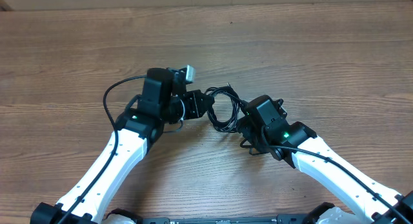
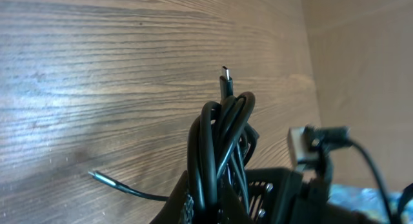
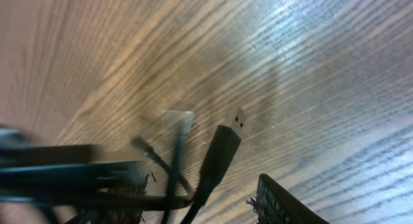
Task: Untangle cables
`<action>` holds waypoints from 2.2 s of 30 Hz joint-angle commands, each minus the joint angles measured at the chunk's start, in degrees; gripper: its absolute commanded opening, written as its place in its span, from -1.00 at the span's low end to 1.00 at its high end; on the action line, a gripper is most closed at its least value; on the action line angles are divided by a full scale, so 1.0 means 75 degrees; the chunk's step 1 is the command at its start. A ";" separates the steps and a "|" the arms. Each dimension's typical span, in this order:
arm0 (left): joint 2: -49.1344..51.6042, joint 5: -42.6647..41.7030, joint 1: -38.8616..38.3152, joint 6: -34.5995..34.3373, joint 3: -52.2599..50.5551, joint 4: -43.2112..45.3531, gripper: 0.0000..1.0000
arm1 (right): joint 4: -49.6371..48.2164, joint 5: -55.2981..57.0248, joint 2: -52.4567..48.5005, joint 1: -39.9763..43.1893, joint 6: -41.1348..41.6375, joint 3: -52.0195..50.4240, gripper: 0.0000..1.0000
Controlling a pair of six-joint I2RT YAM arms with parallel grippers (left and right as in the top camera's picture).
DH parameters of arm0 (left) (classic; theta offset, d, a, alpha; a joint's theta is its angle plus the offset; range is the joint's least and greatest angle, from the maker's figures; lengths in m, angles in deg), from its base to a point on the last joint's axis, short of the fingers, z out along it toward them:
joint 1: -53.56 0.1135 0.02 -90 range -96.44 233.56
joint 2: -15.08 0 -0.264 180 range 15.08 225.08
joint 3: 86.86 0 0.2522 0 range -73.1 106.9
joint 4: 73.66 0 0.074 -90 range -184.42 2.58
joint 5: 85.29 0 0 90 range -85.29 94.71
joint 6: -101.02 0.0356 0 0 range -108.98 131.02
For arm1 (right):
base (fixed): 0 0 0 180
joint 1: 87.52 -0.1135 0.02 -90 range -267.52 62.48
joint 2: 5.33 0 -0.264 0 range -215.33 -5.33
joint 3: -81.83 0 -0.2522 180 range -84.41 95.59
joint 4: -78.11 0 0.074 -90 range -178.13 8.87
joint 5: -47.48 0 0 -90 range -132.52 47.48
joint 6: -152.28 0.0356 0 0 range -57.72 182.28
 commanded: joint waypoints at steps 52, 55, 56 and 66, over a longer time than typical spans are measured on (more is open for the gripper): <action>-0.0087 -0.2632 0.0691 0.3558 0.0146 -0.0052 -0.91 | 0.0898 -0.3826 0.0627 0.1722 -0.9658 0.1367 0.21; -0.0087 -0.2626 0.0691 0.3558 0.0146 -0.0032 -0.91 | 0.1029 -0.3893 0.0565 0.1722 -0.9658 0.1343 0.04; -0.0087 -0.2661 0.0691 0.3555 0.0146 -0.0012 -0.91 | 0.1037 -0.3917 0.0536 0.1722 -0.9658 0.1341 0.05; -0.0087 -0.3212 0.0691 0.3567 0.0146 0.0344 -0.91 | 0.1195 -0.4095 0.0370 0.1722 -0.9815 0.1341 -0.68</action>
